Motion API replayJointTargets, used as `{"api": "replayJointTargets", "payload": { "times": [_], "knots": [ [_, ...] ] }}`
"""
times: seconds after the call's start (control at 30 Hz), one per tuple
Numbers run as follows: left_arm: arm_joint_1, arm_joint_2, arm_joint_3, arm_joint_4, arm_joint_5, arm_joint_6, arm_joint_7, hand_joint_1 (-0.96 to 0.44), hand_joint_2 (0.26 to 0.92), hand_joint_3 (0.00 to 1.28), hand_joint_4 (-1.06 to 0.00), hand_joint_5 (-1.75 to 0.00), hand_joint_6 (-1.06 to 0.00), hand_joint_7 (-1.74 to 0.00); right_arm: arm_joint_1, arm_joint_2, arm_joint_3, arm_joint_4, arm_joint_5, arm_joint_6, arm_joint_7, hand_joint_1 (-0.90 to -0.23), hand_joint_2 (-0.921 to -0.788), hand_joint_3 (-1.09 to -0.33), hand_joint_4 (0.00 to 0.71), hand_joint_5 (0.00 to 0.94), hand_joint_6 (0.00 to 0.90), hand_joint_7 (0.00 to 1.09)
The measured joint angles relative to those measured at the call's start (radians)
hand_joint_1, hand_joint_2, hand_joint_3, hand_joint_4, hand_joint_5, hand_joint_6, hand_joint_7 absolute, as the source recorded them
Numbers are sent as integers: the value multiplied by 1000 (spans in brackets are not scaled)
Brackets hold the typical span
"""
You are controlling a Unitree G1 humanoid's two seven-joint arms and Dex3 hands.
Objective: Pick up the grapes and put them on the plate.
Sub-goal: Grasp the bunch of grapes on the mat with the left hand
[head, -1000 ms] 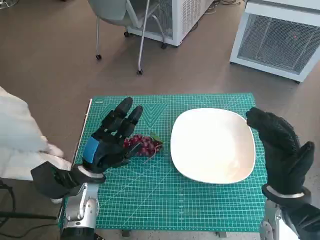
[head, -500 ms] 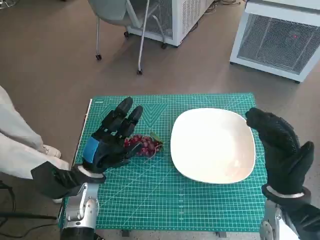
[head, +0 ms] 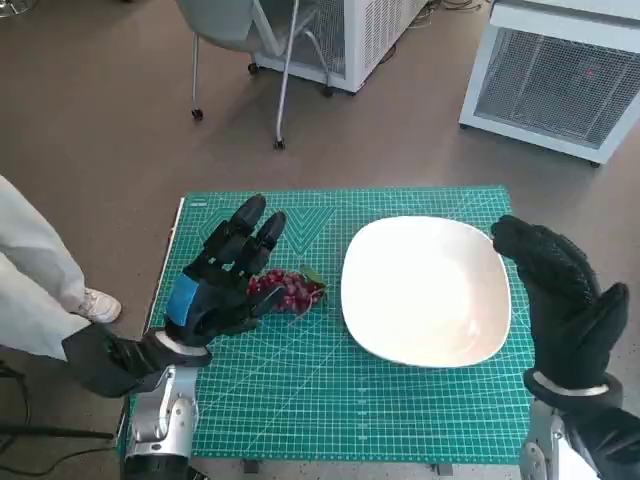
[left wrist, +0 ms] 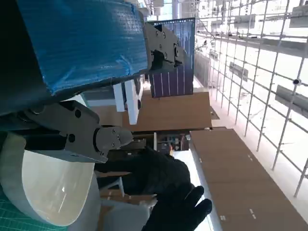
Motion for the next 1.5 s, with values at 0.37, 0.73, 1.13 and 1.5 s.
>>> {"api": "replayJointTargets", "payload": {
  "times": [0.37,0.73,1.13,1.5],
  "knots": [
    [23,152,-72,-131,436,20,144,10,807,11,-137,0,-307,-22,-2,-1,-2,0,0,-4,0,-521,-921,-527,477,3,163,541],
    [27,275,-226,-387,917,313,180,107,793,2,-130,-2,-353,-17,-5,-1,-4,2,-1,-13,0,-519,-921,-528,477,2,163,541],
    [-39,285,-419,-393,1151,524,173,69,798,4,-126,0,-345,-2,-6,-1,-4,10,-1,-13,9,-517,-921,-528,477,2,162,541],
    [-98,284,-472,-280,1161,542,190,43,803,5,-134,-3,-340,0,-2,0,-5,6,0,-10,9,-515,-921,-527,478,2,167,545]
  ]
}}
